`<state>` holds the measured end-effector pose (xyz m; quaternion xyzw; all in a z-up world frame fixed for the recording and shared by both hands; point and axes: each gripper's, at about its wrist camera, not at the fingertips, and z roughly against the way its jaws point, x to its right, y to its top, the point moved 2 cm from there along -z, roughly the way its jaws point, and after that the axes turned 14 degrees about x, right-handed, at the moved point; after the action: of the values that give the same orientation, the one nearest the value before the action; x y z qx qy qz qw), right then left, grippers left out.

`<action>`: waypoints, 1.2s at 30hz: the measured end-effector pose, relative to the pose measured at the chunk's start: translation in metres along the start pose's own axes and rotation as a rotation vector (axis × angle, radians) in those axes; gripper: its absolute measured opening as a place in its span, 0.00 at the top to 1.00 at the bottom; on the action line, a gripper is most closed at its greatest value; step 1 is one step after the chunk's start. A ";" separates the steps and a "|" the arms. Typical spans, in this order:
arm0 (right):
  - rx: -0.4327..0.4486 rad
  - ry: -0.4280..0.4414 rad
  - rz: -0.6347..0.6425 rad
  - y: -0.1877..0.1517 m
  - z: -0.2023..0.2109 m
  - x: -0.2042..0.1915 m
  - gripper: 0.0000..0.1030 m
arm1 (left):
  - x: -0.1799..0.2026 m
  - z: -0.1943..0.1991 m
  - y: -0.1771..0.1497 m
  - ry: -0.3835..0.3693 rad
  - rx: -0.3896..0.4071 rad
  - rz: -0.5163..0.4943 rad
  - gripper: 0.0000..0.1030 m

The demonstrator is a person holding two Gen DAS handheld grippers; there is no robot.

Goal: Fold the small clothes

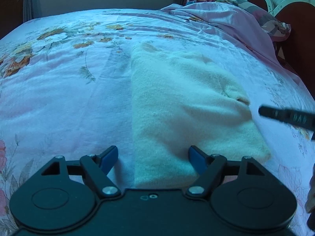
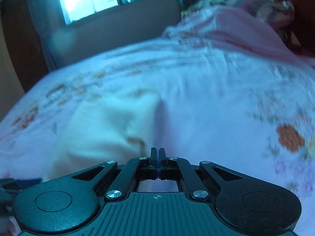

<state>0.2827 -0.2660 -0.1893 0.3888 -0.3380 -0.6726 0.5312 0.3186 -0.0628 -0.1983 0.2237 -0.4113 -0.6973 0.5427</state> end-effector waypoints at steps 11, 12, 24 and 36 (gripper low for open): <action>-0.092 0.029 0.323 -0.036 -0.053 -0.042 1.00 | 0.008 -0.017 -0.003 -0.057 -0.054 0.051 0.28; -0.082 0.004 0.349 -0.041 -0.051 -0.038 1.00 | 0.011 -0.016 -0.005 -0.066 -0.053 0.030 0.28; -0.074 0.066 0.355 -0.039 -0.032 -0.057 1.00 | 0.002 -0.014 0.002 -0.004 -0.050 0.008 0.24; -0.085 0.055 0.288 -0.032 -0.022 -0.045 1.00 | -0.001 -0.007 0.026 0.031 -0.022 -0.034 0.25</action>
<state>0.2934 -0.2167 -0.2198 0.3316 -0.3471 -0.5922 0.6472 0.3397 -0.0660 -0.1810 0.2356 -0.3913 -0.7073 0.5396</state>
